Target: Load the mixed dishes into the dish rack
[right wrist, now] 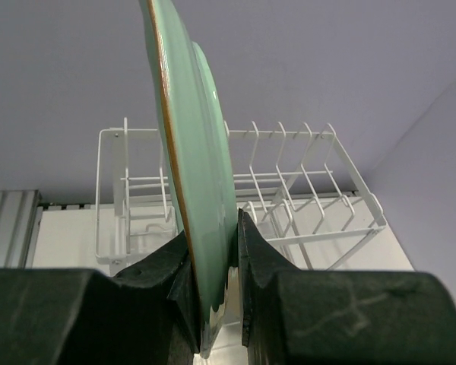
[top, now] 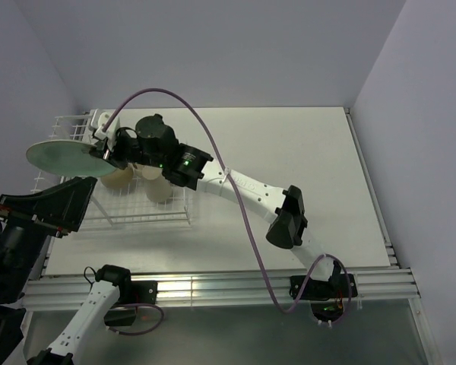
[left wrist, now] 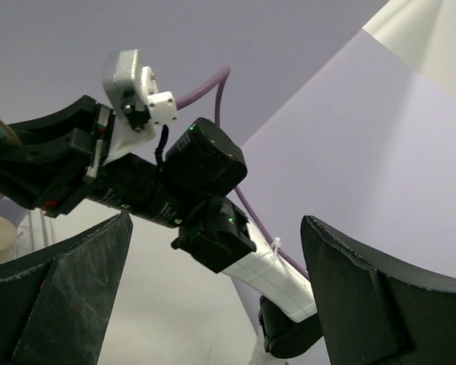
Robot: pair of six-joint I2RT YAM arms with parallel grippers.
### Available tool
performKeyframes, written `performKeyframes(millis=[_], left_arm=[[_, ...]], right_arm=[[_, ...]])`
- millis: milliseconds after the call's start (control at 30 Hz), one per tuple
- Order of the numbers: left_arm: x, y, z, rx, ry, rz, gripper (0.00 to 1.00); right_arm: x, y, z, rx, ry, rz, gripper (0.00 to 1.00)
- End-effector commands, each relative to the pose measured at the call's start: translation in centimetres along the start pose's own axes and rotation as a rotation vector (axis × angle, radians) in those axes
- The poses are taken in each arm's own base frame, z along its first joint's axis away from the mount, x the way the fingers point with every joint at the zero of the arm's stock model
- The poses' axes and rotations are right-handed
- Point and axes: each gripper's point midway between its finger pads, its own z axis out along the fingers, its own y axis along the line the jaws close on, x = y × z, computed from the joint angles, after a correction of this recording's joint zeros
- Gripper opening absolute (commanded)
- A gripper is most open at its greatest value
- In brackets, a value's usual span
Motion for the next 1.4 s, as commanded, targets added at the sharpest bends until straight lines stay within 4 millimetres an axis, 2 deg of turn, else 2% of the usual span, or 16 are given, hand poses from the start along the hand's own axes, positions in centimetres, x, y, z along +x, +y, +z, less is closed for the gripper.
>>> performKeyframes(millis=[0, 167, 367, 600, 667, 900, 1067, 1367], left_arm=[[-0.5, -1.8, -0.7, 0.071, -0.012, -0.023, 0.99], [-0.7, -2.0, -1.5, 0.072, -0.022, -0.042, 0.99], [-0.5, -2.5, -1.5, 0.103, -0.014, -0.059, 0.99], [-0.2, -2.3, -1.4, 0.107, -0.013, -0.069, 0.99], [-0.1, -2.1, -1.4, 0.104, -0.012, -0.070, 0.99], [0.3, -2.4, -1.1, 0.130, -0.003, -0.085, 0.99], [0.2, -2.7, -1.3, 0.135, -0.002, -0.081, 0.99], [0.3, -2.3, -1.8, 0.115, -0.006, -0.103, 0.99]], right_arm=[[-11.0, -2.4, -1.3, 0.114, -0.321, -0.112, 0.00], [-11.0, -2.7, -0.5, 0.137, -0.353, -0.137, 0.00], [-9.4, -2.6, 1.2, 0.150, -0.371, -0.160, 0.00], [-9.0, -2.3, 1.7, 0.157, -0.390, -0.162, 0.00], [-9.4, -2.3, 1.7, 0.164, -0.407, -0.162, 0.00], [-8.8, -1.4, 2.6, 0.160, -0.430, -0.140, 0.00], [-9.0, -0.9, 3.0, 0.173, -0.462, -0.124, 0.00], [-7.4, -0.1, 3.9, 0.176, -0.434, -0.121, 0.00]])
